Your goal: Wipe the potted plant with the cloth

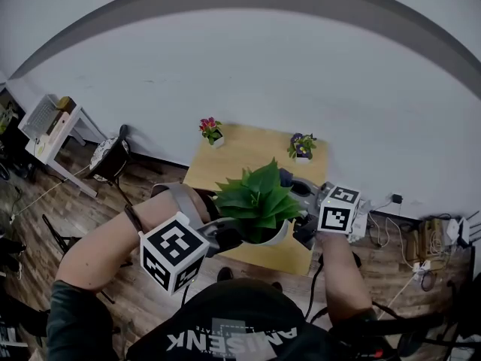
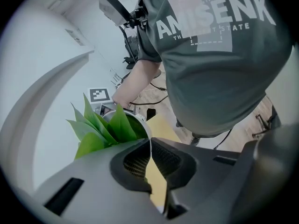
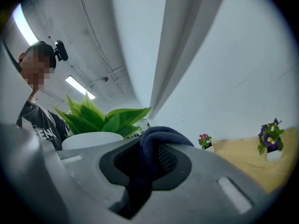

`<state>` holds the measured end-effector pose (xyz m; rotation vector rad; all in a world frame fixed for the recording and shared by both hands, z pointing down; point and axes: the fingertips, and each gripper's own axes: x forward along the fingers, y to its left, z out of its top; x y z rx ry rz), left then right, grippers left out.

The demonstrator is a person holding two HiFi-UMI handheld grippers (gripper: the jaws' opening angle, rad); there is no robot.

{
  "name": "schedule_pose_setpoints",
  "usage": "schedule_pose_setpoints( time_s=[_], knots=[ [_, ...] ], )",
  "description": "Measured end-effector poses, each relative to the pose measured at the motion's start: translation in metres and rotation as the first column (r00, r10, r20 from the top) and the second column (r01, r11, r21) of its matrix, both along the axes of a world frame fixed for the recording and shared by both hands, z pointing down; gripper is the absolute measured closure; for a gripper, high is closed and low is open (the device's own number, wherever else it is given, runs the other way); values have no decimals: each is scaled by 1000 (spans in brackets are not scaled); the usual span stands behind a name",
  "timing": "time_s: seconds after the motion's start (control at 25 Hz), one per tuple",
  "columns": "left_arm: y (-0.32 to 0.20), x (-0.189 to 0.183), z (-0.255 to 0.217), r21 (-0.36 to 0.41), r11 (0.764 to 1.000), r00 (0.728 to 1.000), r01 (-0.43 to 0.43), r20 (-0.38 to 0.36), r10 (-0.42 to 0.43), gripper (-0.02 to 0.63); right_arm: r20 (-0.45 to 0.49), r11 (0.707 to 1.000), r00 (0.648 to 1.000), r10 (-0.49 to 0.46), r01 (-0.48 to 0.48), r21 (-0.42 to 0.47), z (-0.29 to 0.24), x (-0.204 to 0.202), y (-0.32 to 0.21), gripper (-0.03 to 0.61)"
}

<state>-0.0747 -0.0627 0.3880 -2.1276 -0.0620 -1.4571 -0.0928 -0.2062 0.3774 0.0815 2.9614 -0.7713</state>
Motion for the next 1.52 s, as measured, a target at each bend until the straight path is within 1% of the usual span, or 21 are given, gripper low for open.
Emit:
schedule_pose_setpoints(
  time_s=[0.16, 0.2, 0.32, 0.48, 0.68, 0.92, 1.08, 1.16, 1.28, 1.52],
  knots=[
    [2, -3, 3, 27, 1000, 1000, -16, 6, 16, 603, -13, 999, 999, -39, 38, -10, 7, -6, 4, 528],
    [2, -4, 4, 24, 1000, 1000, -12, 8, 12, 603, -16, 999, 999, -47, 47, -14, 10, -8, 5, 528],
    [0, -10, 9, -16, 1000, 1000, 12, 13, -12, 603, -24, 999, 999, -48, 47, -26, 14, -10, 2, 528],
    [-13, -26, 18, -17, 998, 998, 60, 21, -59, 603, -10, 1000, 1000, -10, 10, -14, 6, -1, -6, 528],
    [-35, -47, 25, -42, 988, 989, 146, -12, -147, 603, -17, 1000, 999, 31, -31, 1, 0, 17, -8, 528],
    [-59, -70, 49, -79, 974, 977, 211, 4, -211, 603, -3, 994, 994, 105, -105, -4, -4, 37, -7, 528],
    [-72, -79, 66, -90, 963, 968, 252, 32, -250, 603, 3, 987, 988, 157, -157, 31, -14, 49, -3, 528],
    [-77, -77, 76, -93, 959, 963, 268, 38, -265, 601, 0, 978, 980, 199, -198, 65, -19, 58, 0, 528],
    [-87, -74, 94, -91, 953, 957, 290, 51, -287, 601, -9, 956, 962, 274, -271, 110, -26, 73, 2, 528],
    [-126, -85, 135, -79, 928, 930, 364, 74, -359, 600, -52, 896, 909, 414, -397, 197, -30, 87, 1, 528]
  ],
)
